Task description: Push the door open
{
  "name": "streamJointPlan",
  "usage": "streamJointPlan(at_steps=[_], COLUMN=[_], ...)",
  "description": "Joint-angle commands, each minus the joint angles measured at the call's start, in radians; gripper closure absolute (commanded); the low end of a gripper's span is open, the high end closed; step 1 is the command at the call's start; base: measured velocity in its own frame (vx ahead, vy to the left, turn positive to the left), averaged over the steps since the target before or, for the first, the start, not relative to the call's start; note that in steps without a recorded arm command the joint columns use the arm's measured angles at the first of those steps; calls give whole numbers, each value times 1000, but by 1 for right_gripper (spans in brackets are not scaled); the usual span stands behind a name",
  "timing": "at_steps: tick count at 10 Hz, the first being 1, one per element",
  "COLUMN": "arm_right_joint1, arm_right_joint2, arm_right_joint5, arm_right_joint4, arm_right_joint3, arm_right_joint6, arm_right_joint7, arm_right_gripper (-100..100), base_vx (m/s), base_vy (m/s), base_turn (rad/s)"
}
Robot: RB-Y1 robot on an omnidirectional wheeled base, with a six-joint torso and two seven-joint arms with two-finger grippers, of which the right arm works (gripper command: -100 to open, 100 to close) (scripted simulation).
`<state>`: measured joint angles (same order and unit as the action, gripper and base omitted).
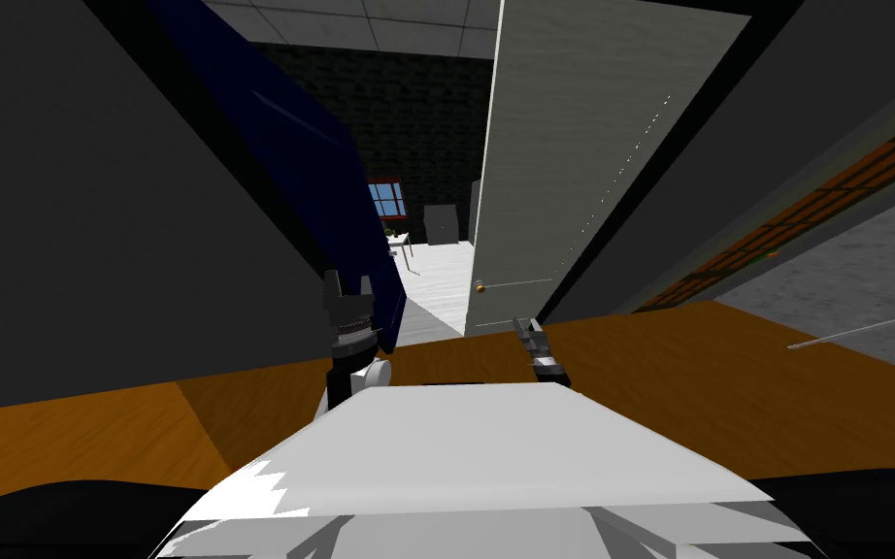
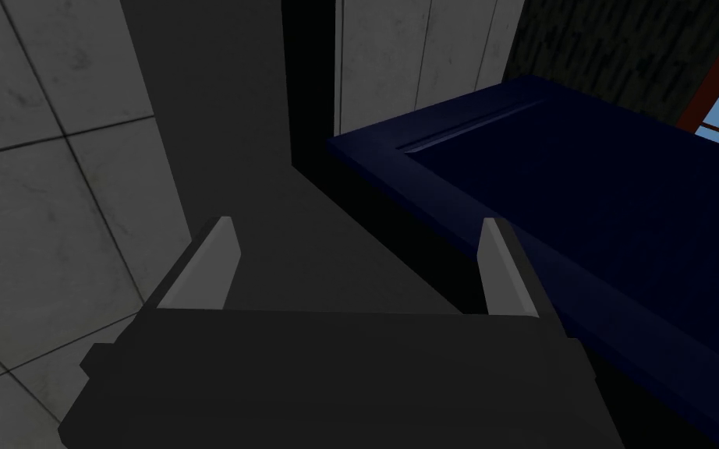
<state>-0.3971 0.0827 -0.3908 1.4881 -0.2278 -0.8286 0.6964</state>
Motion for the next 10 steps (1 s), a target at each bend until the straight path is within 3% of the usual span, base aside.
streamJointPlan(at_steps=[1,6,10], arm_right_joint1=[6,23,32], arm_right_joint2=[-4,-27,-44], arm_right_joint5=[-16,-87,-125], arm_right_joint4=[-31,-165,-237], arm_right_joint3=[-10,-53,-77], arm_right_joint6=[-8,-43,-62], arm_right_joint7=[30,153,219], arm_right_gripper=[-100,-100,-100], base_vx=[112,143,127], base_vy=[13,-1,-6], base_turn=[43,71,54])
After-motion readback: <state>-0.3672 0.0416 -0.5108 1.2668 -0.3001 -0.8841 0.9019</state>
